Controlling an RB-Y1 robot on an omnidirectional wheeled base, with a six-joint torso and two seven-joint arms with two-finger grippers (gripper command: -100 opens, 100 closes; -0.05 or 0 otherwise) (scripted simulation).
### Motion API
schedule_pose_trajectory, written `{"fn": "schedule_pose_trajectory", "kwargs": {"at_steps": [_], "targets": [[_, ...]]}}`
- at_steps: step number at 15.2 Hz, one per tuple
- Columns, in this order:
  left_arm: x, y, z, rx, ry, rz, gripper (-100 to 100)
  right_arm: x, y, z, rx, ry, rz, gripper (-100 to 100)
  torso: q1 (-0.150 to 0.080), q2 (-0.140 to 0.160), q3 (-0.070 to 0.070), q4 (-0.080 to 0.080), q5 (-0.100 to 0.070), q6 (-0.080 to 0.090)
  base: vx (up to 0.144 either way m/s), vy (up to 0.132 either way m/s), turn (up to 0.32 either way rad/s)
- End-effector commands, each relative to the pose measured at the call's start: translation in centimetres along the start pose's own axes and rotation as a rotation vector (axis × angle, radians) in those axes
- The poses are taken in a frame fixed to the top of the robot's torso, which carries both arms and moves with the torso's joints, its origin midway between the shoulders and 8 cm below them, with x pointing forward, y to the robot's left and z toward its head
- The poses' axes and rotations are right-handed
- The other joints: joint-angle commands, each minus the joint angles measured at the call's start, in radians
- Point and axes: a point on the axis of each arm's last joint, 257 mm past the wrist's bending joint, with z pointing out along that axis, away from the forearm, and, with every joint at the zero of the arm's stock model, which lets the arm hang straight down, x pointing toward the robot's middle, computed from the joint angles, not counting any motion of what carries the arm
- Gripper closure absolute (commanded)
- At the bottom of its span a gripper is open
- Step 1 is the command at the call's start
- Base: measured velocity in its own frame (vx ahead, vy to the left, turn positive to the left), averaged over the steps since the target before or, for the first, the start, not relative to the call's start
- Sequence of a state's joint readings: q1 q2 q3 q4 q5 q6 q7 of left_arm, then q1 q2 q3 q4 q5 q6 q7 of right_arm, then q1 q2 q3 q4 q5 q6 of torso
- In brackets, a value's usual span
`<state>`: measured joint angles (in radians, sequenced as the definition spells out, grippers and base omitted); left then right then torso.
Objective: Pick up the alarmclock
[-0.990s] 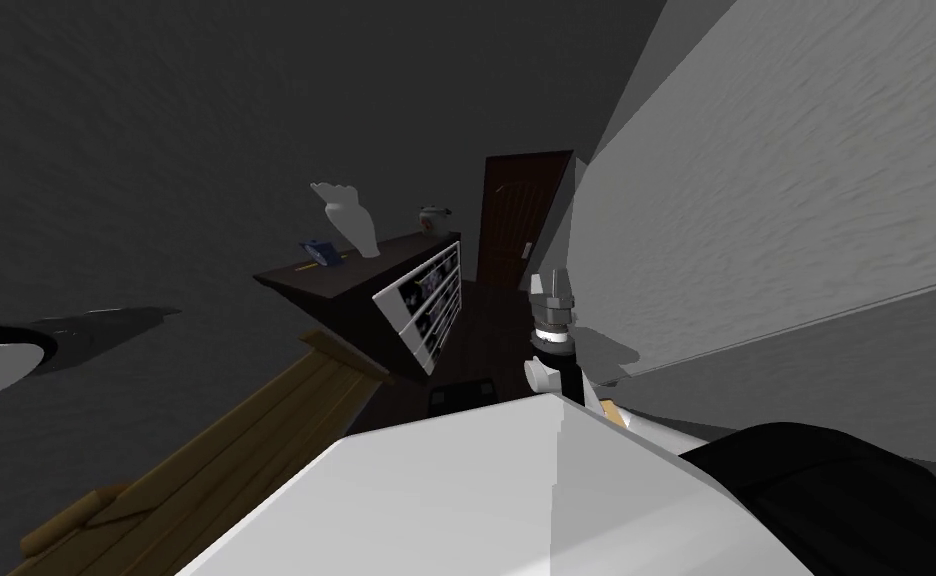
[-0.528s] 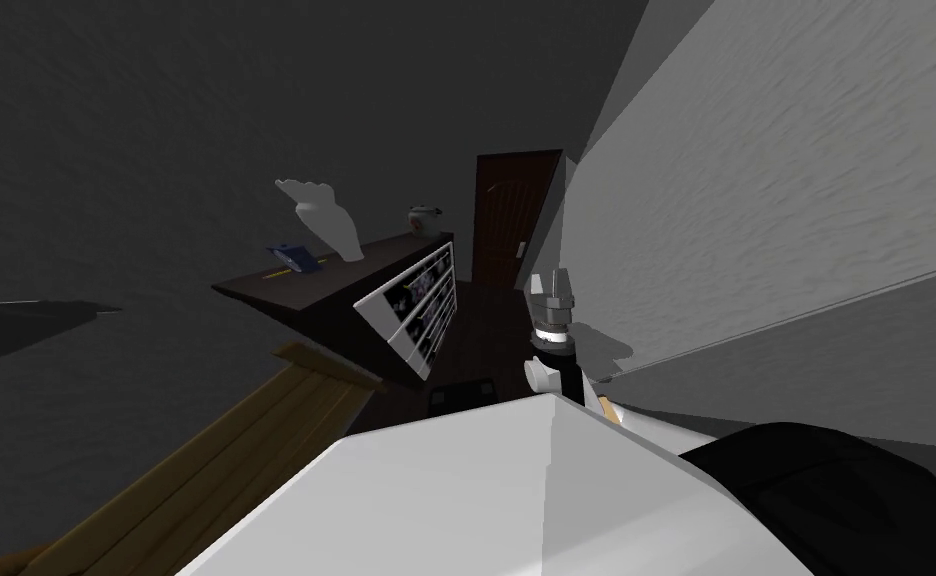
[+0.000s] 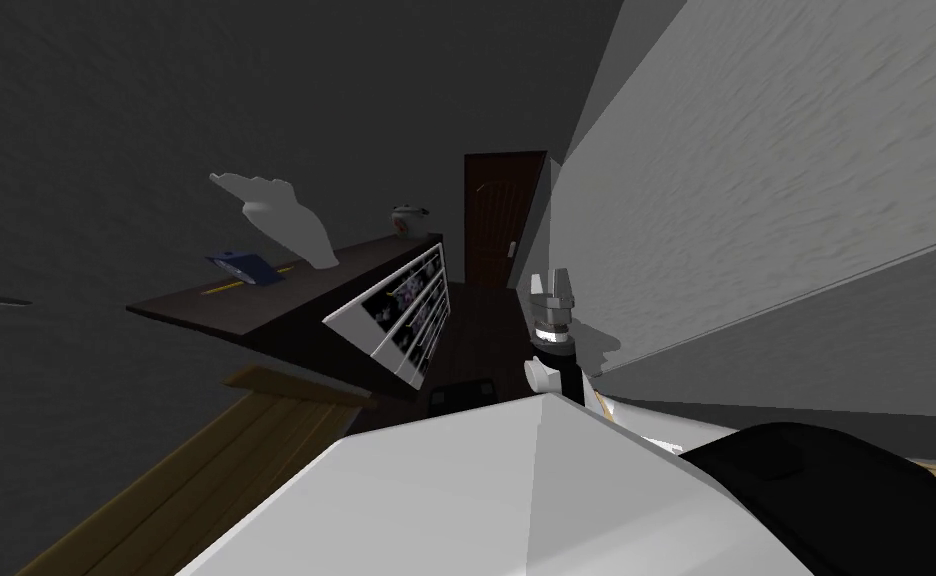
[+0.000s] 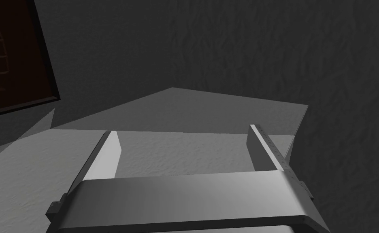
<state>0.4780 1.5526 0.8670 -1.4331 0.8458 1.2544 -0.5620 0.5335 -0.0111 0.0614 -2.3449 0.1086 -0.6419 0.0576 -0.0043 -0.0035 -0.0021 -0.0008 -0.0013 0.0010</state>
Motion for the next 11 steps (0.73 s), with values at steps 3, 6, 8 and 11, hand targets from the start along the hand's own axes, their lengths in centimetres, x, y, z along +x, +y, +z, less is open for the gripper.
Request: {"fn": "schedule_pose_trajectory", "kwargs": {"at_steps": [3, 6, 8, 11], "targets": [[-1.5, 0.5, -1.7, -0.051, 0.044, -0.005, -100, 0.0, 0.0, 0.0, 0.0, 0.0, 0.0, 0, 0.0, 0.0, 0.0, 0.0, 0.0, 0.0, 0.076, -0.038, -0.148], [-2.5, 0.8, -3.0, -0.08, 0.078, -0.013, -100, 0.0, 0.0, 0.0, 0.0, 0.0, 0.0, 0, 0.001, -0.001, -0.001, 0.0, 0.0, 0.0, 0.084, -0.02, -0.123], [-3.0, 0.7, -4.0, -0.089, 0.109, -0.012, -100, 0.0, 0.0, 0.0, 0.0, 0.0, 0.0, 0, 0.002, -0.001, -0.001, 0.0, 0.001, -0.001, 0.088, -0.001, -0.142], [-3.2, 0.8, -5.2, -0.114, 0.156, -0.015, -100, 0.0, 0.0, 0.0, 0.0, 0.0, 0.0, 0, 0.003, -0.001, -0.001, 0.0, 0.001, -0.001, 0.084, -0.004, -0.119]]}}
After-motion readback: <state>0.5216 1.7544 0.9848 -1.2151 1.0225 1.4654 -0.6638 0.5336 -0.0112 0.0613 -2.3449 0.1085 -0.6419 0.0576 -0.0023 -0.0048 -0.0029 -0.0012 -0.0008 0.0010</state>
